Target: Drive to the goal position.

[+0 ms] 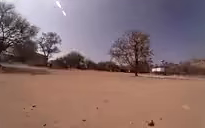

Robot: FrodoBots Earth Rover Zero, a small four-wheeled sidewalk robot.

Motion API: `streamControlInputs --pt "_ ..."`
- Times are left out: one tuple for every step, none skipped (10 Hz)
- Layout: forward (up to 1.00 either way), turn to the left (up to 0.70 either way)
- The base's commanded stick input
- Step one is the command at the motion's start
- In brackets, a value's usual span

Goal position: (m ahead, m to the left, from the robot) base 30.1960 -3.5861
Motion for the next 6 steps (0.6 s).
streamControlInputs --pt "1.0 0.0" --pt "1.0 0.0" --pt "1.0 0.0" --pt "1.0 0.0" --pt "1.0 0.0" --pt "1.0 0.0"
